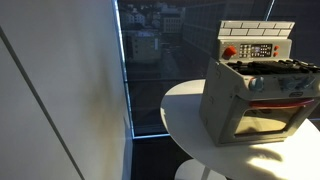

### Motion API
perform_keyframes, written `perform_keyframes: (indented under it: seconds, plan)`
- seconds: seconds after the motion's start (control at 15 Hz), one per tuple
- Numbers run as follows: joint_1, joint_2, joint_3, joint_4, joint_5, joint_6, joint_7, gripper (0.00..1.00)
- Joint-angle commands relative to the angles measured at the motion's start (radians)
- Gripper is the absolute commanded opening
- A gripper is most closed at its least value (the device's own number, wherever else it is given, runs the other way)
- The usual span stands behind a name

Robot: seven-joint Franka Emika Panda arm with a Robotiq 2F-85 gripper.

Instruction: Push the top right button on the toy stove

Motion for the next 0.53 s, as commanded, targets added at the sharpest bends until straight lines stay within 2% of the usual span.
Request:
perform_keyframes:
  seconds: [0.0, 0.47]
  plan:
    - [-0.017, -0.071, 0.009, -0.05, -0.011, 0.007, -0.048, 1.0]
    - [-0.022, -0.063, 0.012, -0.045, 0.004, -0.001, -0.036, 1.0]
